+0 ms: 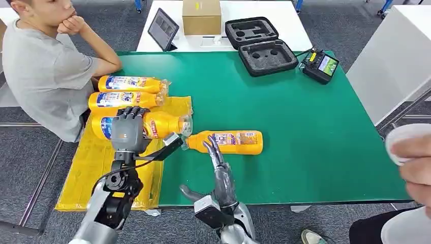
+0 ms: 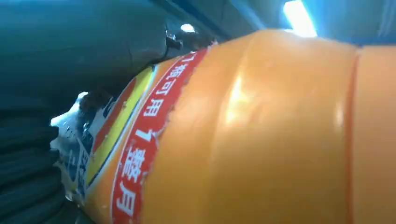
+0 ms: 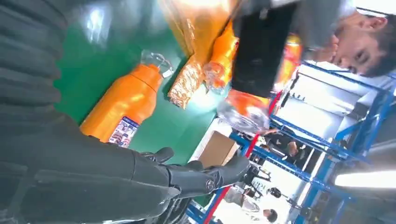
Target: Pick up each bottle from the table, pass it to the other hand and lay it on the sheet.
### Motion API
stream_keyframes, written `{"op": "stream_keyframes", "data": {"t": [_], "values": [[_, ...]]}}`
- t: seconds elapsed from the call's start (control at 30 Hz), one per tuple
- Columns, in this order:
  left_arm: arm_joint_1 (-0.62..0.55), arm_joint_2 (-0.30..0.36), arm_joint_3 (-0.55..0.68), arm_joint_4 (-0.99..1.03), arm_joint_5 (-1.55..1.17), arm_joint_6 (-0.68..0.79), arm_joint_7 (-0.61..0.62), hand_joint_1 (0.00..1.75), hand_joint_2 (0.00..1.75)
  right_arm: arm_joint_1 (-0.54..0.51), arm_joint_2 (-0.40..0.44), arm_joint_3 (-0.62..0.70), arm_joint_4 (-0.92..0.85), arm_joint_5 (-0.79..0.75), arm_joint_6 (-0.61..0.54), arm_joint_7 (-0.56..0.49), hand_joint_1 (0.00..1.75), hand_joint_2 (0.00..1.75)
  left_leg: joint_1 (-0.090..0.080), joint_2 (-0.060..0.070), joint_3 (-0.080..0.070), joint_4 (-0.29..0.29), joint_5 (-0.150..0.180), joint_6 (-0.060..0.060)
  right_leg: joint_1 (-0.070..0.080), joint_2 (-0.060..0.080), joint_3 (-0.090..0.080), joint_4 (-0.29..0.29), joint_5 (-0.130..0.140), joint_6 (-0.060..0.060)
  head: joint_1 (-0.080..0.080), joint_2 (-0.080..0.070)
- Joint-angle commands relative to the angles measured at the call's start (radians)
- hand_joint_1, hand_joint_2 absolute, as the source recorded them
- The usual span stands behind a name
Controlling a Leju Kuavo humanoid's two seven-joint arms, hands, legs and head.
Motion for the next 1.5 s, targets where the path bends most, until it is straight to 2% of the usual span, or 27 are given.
{"op": "stream_keyframes", "data": {"t": [0.03,0.33,0.37,0.4,0.43,0.53,0.57,0.67,0.77,0.83,0.87,0.9,0.93,0.97,1.0,1.03,1.5], "values": [[-0.297,0.053,-0.124,0.497,-0.016,-0.093,0.122,1.59,1.75,-0.046,-0.034,0.047,0.055,-0.077,0.016,0.001,0.00,1.75,0.001,-0.004,0.002,0.000,0.000,-0.001,0.001,-0.003,0.003,0.000,-0.001,-0.001,0.000,0.000],[-0.299,0.053,-0.126,0.504,-0.016,-0.088,0.123,1.61,1.75,-0.044,-0.036,0.048,0.052,-0.078,0.016,0.001,0.00,1.75,0.001,0.000,0.003,0.000,-0.001,-0.002,0.001,0.001,0.004,0.000,0.000,-0.003,0.000,0.000],[-0.305,0.052,-0.127,0.518,-0.016,-0.095,0.131,1.59,1.75,-0.041,-0.035,0.045,0.048,-0.084,0.018,0.001,0.00,1.75,0.001,0.000,0.001,0.000,0.000,-0.001,0.001,0.001,0.002,0.000,0.001,-0.003,0.000,0.000],[-0.319,0.052,-0.128,0.536,-0.018,-0.117,0.137,1.68,1.75,-0.038,-0.038,0.044,0.042,-0.089,0.021,0.001,0.00,1.75,0.001,0.000,0.002,0.000,0.000,-0.001,0.001,0.001,0.002,0.000,0.001,-0.003,0.000,0.000],[-0.327,0.053,-0.132,0.547,-0.025,-0.124,0.149,1.66,1.75,-0.036,-0.040,0.045,0.040,-0.091,0.021,0.001,0.00,1.75,0.002,-0.001,0.005,0.001,-0.002,-0.003,0.002,0.001,0.006,0.001,-0.001,-0.004,0.000,0.000],[-0.383,0.060,-0.138,0.617,-0.041,-0.155,0.188,1.61,1.75,-0.029,-0.041,0.042,0.036,-0.090,0.030,0.001,0.00,1.75,0.002,-0.001,0.002,0.001,-0.001,-0.002,0.002,0.000,0.003,0.001,0.000,-0.004,0.000,0.000],[-0.396,0.063,-0.132,0.628,-0.034,-0.160,0.190,1.69,1.75,-0.029,-0.041,0.040,0.037,-0.089,0.034,0.001,0.00,1.75,0.002,-0.002,0.003,0.001,-0.001,-0.002,0.002,0.000,0.004,0.001,-0.001,-0.004,0.000,0.000],[-0.416,0.066,-0.120,0.647,-0.024,-0.159,0.185,1.69,1.75,-0.030,-0.037,0.037,0.039,-0.086,0.036,0.001,0.00,1.75,0.002,-0.001,0.001,0.001,-0.001,-0.002,0.002,0.001,0.001,0.001,0.000,-0.004,0.000,0.000],[-0.425,0.062,-0.114,0.656,-0.020,-0.176,0.189,1.59,1.75,-0.039,-0.034,0.035,0.050,-0.088,0.044,0.001,0.00,1.75,0.002,0.000,0.002,0.001,-0.001,-0.002,0.002,0.001,0.003,0.001,0.000,-0.004,0.000,0.000],[-0.427,0.065,-0.114,0.663,-0.022,-0.187,0.196,1.36,1.75,-0.042,-0.032,0.036,0.053,-0.090,0.048,0.001,0.00,1.75,0.002,-0.001,0.002,0.001,-0.001,-0.002,0.002,0.001,0.003,0.001,0.000,-0.004,0.000,0.000],[-0.429,0.068,-0.107,0.669,-0.016,-0.193,0.199,0.93,1.75,-0.047,-0.030,0.037,0.059,-0.092,0.053,0.001,0.00,1.75,0.001,0.000,0.001,0.000,0.000,-0.001,0.001,0.001,0.001,0.000,0.001,-0.003,0.000,0.000],[-0.432,0.074,-0.103,0.678,-0.016,-0.198,0.206,0.72,1.75,-0.053,-0.029,0.039,0.067,-0.094,0.057,0.001,0.00,1.75,0.001,0.001,0.002,0.001,-0.001,-0.002,0.002,0.002,0.003,0.001,0.000,-0.004,0.000,0.000],[-0.431,0.079,-0.098,0.682,-0.012,-0.196,0.206,0.38,1.75,-0.055,-0.029,0.040,0.071,-0.097,0.058,0.001,0.00,1.75,0.001,0.001,0.001,0.000,0.000,-0.001,0.001,0.002,0.001,0.000,0.001,-0.003,0.000,0.000],[-0.433,0.083,-0.087,0.690,-0.003,-0.200,0.205,0.84,1.75,-0.056,-0.030,0.043,0.073,-0.102,0.059,0.001,0.00,1.75,0.001,0.002,0.002,0.001,-0.001,-0.002,0.001,0.003,0.003,0.001,0.000,-0.004,0.000,0.000],[-0.431,0.089,-0.073,0.694,0.010,-0.187,0.200,1.61,1.75,-0.056,-0.033,0.049,0.074,-0.108,0.057,0.001,0.00,1.75,0.001,0.002,0.003,0.001,-0.001,-0.002,0.002,0.003,0.003,0.001,0.000,-0.004,0.000,0.000],[-0.433,0.092,-0.069,0.703,0.013,-0.196,0.197,1.75,1.75,-0.057,-0.036,0.053,0.074,-0.112,0.057,0.001,0.00,1.75,0.001,0.002,0.001,0.000,0.000,-0.002,0.001,0.003,0.002,0.000,0.001,-0.003,0.000,0.000],[-0.425,0.094,-0.053,0.724,0.029,-0.215,0.190,1.75,1.75,-0.071,-0.043,0.060,0.094,-0.132,0.065,0.001,0.00,1.75,0.001,0.001,0.000,0.000,0.000,-0.001,0.001,0.002,0.001,0.000,0.001,-0.003,0.000,0.000]]}}
